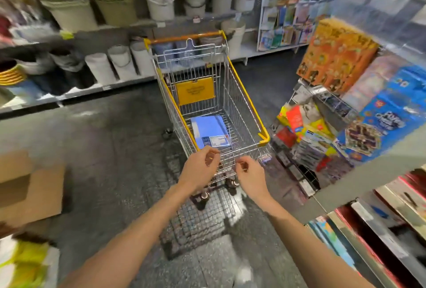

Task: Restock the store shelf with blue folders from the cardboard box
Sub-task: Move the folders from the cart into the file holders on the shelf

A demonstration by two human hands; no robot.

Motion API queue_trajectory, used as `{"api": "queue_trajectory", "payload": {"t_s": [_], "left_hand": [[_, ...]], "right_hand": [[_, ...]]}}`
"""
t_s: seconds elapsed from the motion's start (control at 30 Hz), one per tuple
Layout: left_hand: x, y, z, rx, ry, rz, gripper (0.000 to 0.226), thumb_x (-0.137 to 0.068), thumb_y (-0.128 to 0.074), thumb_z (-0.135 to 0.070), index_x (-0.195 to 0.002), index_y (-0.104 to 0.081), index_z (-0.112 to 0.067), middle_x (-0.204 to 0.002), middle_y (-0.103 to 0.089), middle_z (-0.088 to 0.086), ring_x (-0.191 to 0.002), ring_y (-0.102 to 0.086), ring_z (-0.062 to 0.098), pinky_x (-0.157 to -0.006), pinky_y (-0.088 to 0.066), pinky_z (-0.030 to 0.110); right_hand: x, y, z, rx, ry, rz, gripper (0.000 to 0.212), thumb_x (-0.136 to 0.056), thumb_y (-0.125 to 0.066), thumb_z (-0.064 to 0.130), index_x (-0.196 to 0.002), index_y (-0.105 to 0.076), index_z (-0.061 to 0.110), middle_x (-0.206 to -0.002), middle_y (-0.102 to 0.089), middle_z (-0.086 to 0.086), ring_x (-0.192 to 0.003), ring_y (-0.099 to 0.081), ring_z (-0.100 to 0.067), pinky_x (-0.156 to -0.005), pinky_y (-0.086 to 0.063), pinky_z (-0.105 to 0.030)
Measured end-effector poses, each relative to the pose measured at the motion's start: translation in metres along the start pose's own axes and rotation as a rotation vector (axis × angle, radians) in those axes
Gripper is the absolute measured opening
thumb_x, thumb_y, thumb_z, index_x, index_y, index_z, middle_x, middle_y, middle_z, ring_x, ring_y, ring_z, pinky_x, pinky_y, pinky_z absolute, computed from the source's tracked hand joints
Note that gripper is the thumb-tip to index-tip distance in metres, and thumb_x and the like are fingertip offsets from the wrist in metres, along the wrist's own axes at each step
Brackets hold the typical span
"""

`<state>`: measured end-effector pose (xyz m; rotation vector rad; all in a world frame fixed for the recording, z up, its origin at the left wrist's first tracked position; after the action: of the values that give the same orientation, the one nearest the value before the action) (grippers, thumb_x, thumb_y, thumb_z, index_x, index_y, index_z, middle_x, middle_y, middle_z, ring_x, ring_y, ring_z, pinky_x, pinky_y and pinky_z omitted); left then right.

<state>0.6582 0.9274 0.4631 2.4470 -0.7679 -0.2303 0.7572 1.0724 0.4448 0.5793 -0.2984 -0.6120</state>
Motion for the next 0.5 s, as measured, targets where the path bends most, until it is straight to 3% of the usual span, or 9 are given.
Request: {"api": "queue_trajectory", "payload": {"t_s": [0.17,0.3,0.37,0.5], "left_hand": [[-0.065,-0.003,0.029,0.005,0.066,0.019,0.017,-0.102,-0.055,-0.035,-0.112,-0.065,-0.025,-0.094,-0.067,-0.014,-0.084,-0.062,-0.004,-0.075,-0.05,0.022],[-0.133,-0.006,0.05,-0.004,0.108,0.019,0.015,-0.102,-0.055,-0.032,-0.113,-0.063,-0.024,-0.091,-0.066,-0.009,-0.081,-0.063,0.005,-0.069,-0.048,0.026],[-0.172,-0.009,0.06,-0.019,0.137,0.039,0.015,-0.102,-0.055,-0.032,-0.114,-0.061,-0.026,-0.09,-0.063,-0.012,-0.074,-0.061,0.004,-0.064,-0.044,0.024],[-0.238,-0.012,0.08,0.001,0.24,0.065,0.011,-0.102,-0.054,-0.032,-0.114,-0.056,-0.032,-0.105,-0.064,-0.011,-0.09,-0.063,0.005,-0.079,-0.053,0.029]], "right_hand": [[-0.074,-0.028,-0.004,-0.024,-0.042,0.038,0.015,-0.098,-0.057,0.016,-0.11,-0.065,0.013,-0.095,-0.069,-0.001,-0.082,-0.063,-0.014,-0.067,-0.041,-0.02],[-0.147,-0.043,-0.009,-0.034,-0.076,0.049,0.013,-0.096,-0.057,0.016,-0.105,-0.066,0.014,-0.088,-0.068,0.002,-0.079,-0.064,-0.014,-0.064,-0.042,-0.016],[-0.19,-0.049,-0.012,-0.032,-0.098,0.067,0.015,-0.095,-0.056,0.016,-0.107,-0.066,0.012,-0.089,-0.07,-0.001,-0.08,-0.064,-0.015,-0.066,-0.042,-0.021],[-0.27,-0.062,-0.016,0.042,-0.141,0.162,0.019,-0.096,-0.055,0.02,-0.11,-0.064,0.012,-0.092,-0.066,0.0,-0.086,-0.061,-0.021,-0.074,-0.04,-0.028]]}}
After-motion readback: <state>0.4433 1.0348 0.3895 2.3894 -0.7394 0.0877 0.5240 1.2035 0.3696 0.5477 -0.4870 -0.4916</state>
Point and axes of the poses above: each hand's wrist, its own x-axis away from the middle knuckle, its own y-axis out of the back of the hand, z = x × y, the point moved 5 cm from there along -x, towards the middle knuckle
